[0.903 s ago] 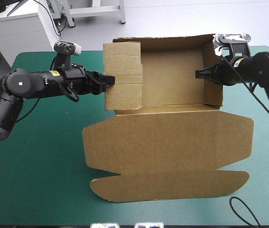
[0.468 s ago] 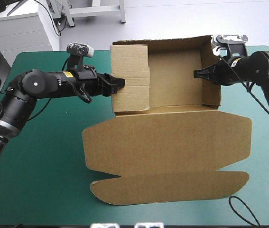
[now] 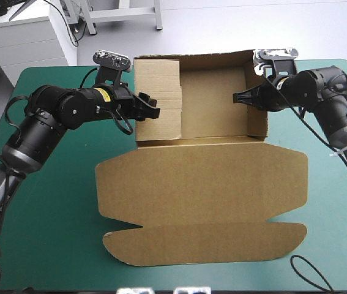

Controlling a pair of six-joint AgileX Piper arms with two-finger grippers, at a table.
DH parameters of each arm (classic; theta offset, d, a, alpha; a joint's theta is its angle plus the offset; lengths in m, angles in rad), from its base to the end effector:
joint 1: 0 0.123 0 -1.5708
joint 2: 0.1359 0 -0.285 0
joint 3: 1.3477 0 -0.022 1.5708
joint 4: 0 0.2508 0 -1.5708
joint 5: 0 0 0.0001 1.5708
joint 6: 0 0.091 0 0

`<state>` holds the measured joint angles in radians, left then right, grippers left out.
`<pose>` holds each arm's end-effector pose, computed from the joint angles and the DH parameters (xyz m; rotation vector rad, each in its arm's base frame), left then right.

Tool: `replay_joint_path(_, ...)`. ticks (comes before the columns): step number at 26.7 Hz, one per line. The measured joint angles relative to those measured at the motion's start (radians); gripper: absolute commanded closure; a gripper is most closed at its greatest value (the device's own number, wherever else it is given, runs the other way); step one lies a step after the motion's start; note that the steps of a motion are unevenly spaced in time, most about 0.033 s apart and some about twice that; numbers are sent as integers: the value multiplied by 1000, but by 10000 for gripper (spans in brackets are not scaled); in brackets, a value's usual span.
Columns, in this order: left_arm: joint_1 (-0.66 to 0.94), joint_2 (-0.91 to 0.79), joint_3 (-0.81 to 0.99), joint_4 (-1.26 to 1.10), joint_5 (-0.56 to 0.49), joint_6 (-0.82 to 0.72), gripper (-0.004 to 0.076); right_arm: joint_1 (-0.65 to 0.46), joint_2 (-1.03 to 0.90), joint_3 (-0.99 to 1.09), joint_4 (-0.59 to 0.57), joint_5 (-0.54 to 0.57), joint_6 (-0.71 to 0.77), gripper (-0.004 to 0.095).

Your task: Fold the box

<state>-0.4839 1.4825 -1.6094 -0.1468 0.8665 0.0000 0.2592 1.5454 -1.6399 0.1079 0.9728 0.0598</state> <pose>0.2839 -0.1607 0.4279 0.4954 2.1942 -0.4402 0.3246 0.0945 0.4089 -0.2078 2.3649 0.2888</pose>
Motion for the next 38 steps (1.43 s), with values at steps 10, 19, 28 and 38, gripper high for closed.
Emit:
replay_joint_path(10, -2, 69, -53, 91, 70, -137, 344, 5, 0, 0, 20, -12, -3, 920)
replay_joint_path(19, -2, 77, -70, 128, 87, -162, 729, 5, 0, 0, 27, 1, -14, 920)
replay_joint_path(28, 1, 167, -72, 138, 100, -151, 731, 5, 21, 0, -13, 69, -14, 921)
replay_joint_path(38, 0, 379, -72, 219, 180, -117, 731, 5, 350, -2, 25, 128, -21, 922)
